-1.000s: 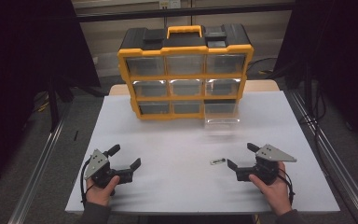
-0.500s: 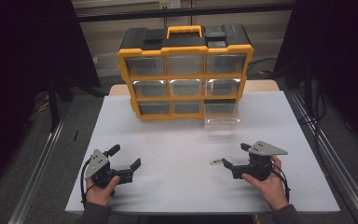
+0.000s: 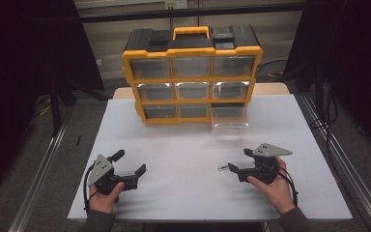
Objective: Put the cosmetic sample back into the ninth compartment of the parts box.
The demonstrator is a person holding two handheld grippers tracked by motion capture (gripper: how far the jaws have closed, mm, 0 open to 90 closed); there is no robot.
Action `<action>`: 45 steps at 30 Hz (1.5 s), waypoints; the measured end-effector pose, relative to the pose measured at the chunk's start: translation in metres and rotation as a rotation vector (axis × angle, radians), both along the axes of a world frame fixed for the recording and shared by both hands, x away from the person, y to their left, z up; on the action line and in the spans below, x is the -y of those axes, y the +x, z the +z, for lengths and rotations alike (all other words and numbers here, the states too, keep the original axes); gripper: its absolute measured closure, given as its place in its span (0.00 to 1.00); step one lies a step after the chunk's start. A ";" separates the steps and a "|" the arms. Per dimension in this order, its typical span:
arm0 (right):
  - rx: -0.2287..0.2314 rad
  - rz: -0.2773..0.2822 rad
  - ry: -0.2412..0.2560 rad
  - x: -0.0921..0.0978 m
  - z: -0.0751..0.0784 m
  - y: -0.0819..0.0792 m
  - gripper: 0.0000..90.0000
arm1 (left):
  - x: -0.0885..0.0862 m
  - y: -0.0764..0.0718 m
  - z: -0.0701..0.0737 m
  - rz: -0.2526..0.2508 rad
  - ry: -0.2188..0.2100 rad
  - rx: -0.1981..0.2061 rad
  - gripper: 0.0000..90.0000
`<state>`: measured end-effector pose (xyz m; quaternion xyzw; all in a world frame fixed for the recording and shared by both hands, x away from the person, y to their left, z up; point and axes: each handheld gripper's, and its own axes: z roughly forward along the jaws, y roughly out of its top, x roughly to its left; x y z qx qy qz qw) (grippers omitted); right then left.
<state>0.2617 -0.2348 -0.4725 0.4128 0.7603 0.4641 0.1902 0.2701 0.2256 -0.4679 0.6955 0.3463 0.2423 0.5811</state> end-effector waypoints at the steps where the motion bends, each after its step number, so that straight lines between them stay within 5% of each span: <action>1: -0.005 0.004 -0.007 -0.001 0.000 0.000 0.19 | 0.000 0.000 0.000 0.000 0.000 0.000 0.03; 31: -0.098 0.122 -0.056 -0.013 -0.008 0.015 0.47 | 0.000 0.001 0.000 -0.003 -0.003 0.003 0.03; 45: -0.148 0.208 -0.154 -0.029 -0.012 0.026 0.65 | -0.001 0.001 0.000 -0.005 -0.010 0.000 0.03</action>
